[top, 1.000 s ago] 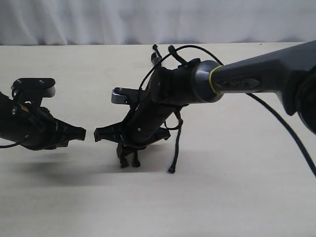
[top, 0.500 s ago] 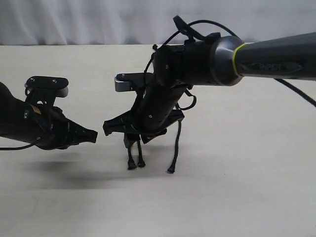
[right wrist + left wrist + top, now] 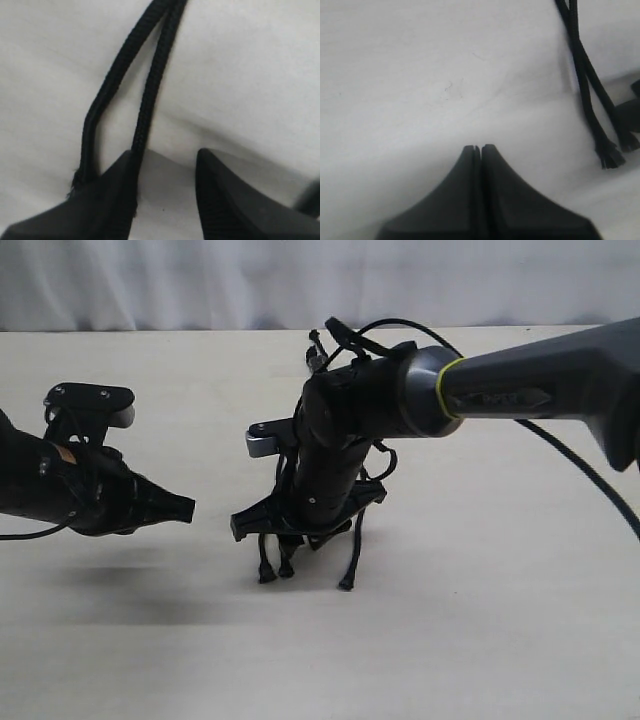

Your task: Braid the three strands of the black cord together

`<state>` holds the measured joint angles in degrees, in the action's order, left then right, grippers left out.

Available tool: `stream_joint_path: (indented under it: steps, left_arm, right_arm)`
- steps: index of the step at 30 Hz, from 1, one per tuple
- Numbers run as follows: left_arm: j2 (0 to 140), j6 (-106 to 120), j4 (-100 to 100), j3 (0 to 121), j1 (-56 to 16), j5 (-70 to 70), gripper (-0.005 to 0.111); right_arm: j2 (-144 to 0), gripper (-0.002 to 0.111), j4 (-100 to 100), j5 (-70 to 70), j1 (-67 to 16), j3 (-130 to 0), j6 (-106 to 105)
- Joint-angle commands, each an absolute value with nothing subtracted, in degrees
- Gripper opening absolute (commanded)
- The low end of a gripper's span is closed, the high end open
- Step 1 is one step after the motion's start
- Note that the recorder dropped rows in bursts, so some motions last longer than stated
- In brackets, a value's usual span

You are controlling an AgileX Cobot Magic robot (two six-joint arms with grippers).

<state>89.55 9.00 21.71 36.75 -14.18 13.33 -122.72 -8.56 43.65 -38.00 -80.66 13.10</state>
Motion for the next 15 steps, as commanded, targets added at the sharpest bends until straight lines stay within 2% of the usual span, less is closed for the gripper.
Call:
stream_joint_path:
  steps: [1,9,15]
  left_arm:
    - [89.1,9.2,21.6,37.0,-14.7,13.2,0.0]
    - [89.1,9.2,21.6,37.0,-14.7,13.3,0.0]
    - [89.1,9.2,21.6,37.0,-14.7,13.3,0.0]
  right_arm:
    - [-122.6,0.037,-8.1,44.3,-38.1,-80.8,14.4]
    - [-119.9,0.037,-8.7,44.4,-38.1,-82.3,14.4]
    - [-123.5,0.037,-9.6,43.9,-38.1,-82.3,14.8]
